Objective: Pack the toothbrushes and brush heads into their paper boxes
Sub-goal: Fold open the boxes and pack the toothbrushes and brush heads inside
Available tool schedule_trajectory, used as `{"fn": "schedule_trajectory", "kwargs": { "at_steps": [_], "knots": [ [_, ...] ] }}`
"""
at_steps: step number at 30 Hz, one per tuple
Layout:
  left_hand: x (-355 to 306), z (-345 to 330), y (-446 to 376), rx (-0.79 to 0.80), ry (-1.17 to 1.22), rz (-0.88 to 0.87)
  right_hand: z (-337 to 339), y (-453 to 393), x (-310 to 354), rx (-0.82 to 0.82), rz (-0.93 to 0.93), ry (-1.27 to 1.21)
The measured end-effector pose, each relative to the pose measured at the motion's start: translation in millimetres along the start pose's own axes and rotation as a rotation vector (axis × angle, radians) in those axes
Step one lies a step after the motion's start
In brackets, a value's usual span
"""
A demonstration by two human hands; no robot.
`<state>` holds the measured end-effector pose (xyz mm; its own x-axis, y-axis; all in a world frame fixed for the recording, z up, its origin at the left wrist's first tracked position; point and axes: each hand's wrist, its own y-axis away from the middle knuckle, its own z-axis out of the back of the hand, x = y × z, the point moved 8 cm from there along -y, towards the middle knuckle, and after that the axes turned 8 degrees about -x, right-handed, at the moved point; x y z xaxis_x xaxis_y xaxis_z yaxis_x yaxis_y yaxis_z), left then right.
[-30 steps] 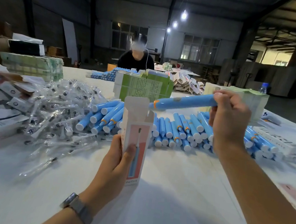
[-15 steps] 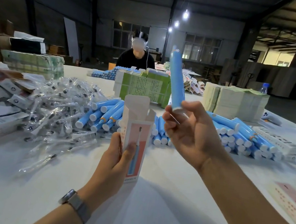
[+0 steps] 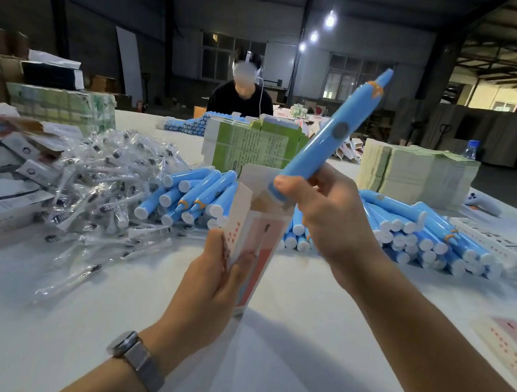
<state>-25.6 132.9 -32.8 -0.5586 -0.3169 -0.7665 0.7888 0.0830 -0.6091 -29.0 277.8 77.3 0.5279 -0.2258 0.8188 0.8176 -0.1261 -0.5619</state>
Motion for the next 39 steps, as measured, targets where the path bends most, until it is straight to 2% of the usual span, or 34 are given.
{"fn": "schedule_trajectory", "kwargs": {
  "at_steps": [3,7,12,14,17,20,23,27,30,33,39],
  "knots": [
    [5,4,-2,-0.053,-0.027,0.037,-2,-1,-7,0.013,0.008,0.112],
    [3,2,-1,-0.058,-0.109,-0.028,-1,-3,-7,0.012,-0.005,0.187],
    [-4,4,1,-0.073,-0.200,-0.089,0,-9,-11,0.131,-0.101,0.277],
    [-8,2,3,-0.062,-0.231,-0.121,0,-10,-10,0.178,-0.110,0.248],
    [-17,-3,8,-0.042,-0.275,-0.187,2,-15,-3,0.095,-0.026,0.196],
    [-13,-2,7,-0.059,-0.205,-0.119,-7,-12,5,0.058,0.094,0.142],
    [-11,0,5,-0.062,-0.175,-0.091,-10,-10,1,0.040,0.109,0.042],
    [-12,0,5,-0.048,-0.151,-0.083,-22,-6,-9,0.155,0.056,-0.088],
    [-13,1,3,-0.045,-0.126,-0.102,-31,-2,-12,0.230,0.027,-0.094],
    [-14,3,3,-0.056,-0.107,-0.113,-29,-6,-8,0.164,0.100,-0.063],
    [-12,7,-2,-0.084,-0.036,-0.091,-37,-4,-13,0.172,0.137,-0.044]
  ]
}}
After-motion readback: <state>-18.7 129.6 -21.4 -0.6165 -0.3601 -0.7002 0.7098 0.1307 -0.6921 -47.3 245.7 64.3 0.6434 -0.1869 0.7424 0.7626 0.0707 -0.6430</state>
